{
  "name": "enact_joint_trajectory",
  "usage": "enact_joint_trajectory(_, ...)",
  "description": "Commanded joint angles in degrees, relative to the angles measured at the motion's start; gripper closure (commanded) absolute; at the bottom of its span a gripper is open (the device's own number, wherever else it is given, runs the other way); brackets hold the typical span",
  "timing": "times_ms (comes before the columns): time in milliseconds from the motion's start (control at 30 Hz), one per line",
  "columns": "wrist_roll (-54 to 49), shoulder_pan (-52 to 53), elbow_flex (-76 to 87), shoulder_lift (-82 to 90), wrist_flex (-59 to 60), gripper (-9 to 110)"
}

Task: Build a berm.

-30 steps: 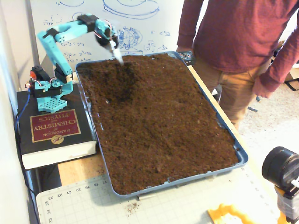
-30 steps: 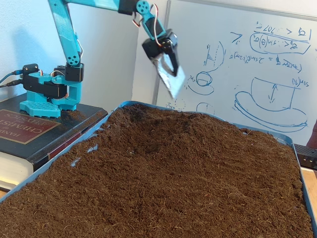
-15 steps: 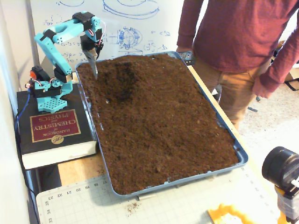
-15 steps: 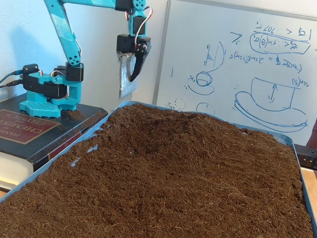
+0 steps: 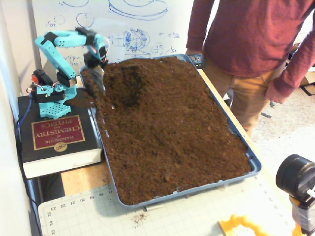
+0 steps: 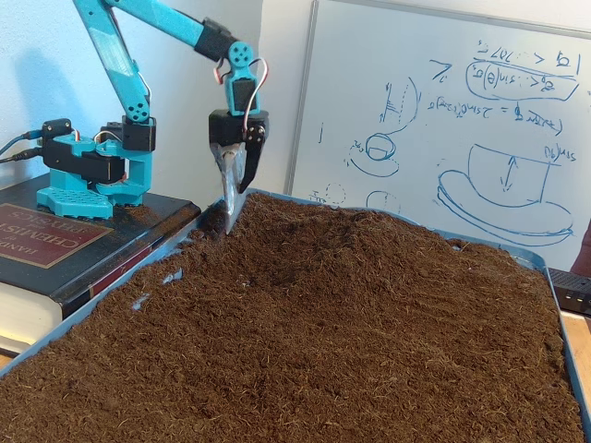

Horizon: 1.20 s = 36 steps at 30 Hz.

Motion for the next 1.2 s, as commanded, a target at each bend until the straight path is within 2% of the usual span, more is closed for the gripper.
enact_joint_trajectory(0,-0.62,1.05,2.99,5.1,-6.77,101)
enact_joint_trajectory(167,-0.62,1.14,6.15,4.83,-12.22,101)
enact_joint_trajectory(333,-0.7,0.53,4.83,-4.39,-15.38,101)
enact_joint_trajectory(733,0.26,-3.52,-7.47,-23.38,-21.8,101)
enact_joint_trajectory(1167,0.44,-3.08,-24.7,-39.9,-27.33,101)
